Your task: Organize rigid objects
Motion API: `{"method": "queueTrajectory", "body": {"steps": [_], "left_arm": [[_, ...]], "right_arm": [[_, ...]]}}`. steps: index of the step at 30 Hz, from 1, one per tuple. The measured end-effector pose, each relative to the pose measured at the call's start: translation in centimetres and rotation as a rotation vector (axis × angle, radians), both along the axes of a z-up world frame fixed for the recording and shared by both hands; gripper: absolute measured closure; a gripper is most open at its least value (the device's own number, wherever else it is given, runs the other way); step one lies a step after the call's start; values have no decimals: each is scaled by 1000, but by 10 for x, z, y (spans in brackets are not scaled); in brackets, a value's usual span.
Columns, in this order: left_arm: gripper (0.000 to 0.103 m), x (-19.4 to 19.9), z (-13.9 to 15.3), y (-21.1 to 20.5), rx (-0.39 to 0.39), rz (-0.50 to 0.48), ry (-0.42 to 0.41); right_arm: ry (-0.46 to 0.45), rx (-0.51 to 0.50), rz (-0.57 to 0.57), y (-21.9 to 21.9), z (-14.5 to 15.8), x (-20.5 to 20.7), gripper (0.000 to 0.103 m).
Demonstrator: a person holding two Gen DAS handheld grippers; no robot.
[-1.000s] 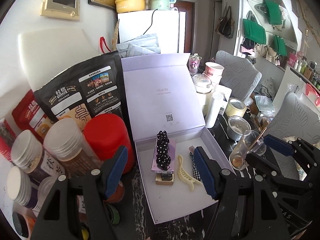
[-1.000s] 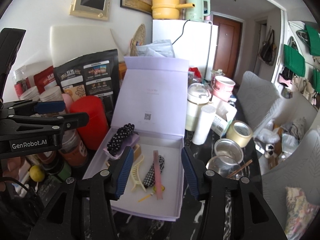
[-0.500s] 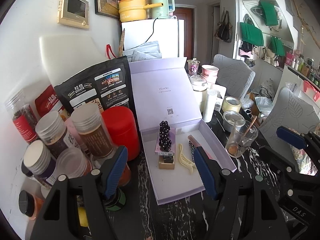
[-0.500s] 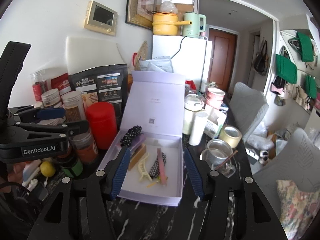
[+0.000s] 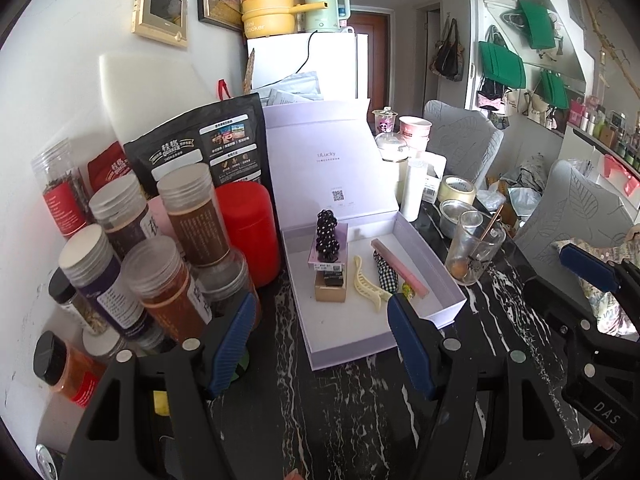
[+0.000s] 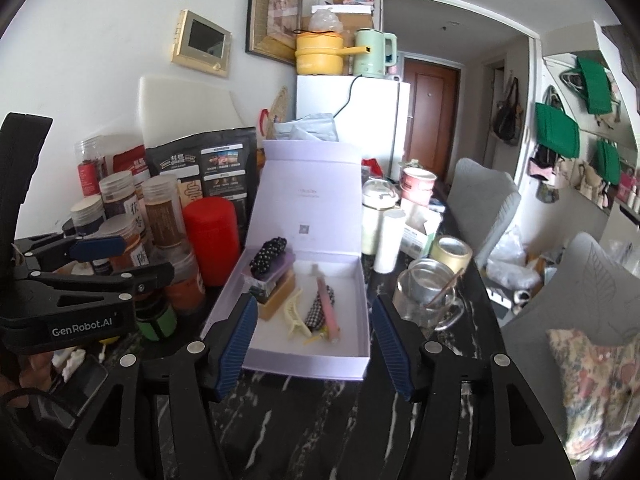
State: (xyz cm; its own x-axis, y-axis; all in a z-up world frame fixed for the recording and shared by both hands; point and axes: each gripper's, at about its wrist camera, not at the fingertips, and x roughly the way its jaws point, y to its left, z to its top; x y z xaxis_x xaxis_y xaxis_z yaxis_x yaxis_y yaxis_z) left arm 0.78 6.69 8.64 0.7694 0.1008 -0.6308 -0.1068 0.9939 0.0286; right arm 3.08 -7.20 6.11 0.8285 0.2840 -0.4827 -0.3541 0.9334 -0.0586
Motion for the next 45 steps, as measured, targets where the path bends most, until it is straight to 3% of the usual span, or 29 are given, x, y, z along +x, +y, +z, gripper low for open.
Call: {"method": "queueTrajectory", "body": {"steps": [12, 45], "left_arm": [[35, -7, -14, 3, -1, 28, 30], [35, -5, -16, 0, -39, -11, 65]], "right_arm": [[49, 3, 14, 2, -15, -1, 42], [60, -9, 27, 2, -16, -3, 41]]}}
